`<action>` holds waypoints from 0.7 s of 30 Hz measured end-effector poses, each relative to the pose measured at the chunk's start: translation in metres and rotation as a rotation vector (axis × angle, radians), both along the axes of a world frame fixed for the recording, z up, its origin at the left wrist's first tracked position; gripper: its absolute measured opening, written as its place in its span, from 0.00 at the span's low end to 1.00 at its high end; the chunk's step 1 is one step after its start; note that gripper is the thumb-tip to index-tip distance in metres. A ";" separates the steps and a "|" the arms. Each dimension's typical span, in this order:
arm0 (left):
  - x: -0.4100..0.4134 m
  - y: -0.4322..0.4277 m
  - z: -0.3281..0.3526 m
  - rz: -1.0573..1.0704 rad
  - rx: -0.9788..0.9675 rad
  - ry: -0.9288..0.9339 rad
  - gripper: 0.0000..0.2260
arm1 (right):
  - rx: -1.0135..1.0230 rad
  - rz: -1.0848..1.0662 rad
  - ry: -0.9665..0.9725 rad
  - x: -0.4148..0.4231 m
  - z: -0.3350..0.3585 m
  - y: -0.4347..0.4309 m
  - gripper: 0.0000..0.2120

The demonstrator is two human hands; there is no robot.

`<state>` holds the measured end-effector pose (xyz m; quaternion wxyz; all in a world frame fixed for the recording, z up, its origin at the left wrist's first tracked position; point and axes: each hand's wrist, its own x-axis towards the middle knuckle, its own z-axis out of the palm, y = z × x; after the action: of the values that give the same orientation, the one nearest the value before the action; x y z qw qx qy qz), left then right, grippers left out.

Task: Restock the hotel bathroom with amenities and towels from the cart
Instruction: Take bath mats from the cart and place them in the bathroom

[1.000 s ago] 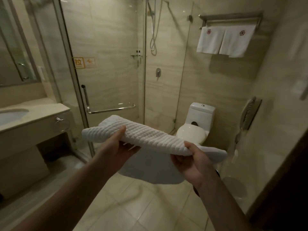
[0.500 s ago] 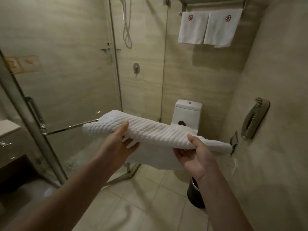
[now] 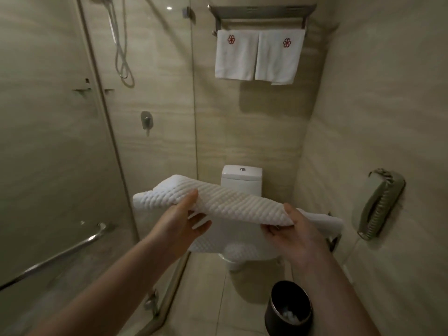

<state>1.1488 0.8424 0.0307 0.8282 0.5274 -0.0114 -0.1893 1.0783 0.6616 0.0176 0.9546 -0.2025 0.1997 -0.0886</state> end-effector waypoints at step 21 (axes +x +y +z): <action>0.336 -0.187 0.051 -0.066 0.201 -0.197 0.06 | -1.168 0.073 0.239 0.310 0.042 -0.214 0.20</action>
<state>1.4846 0.6550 0.0817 0.7595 0.6229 -0.0910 -0.1640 1.3879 0.4478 0.0592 0.6585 -0.7093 0.2167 -0.1275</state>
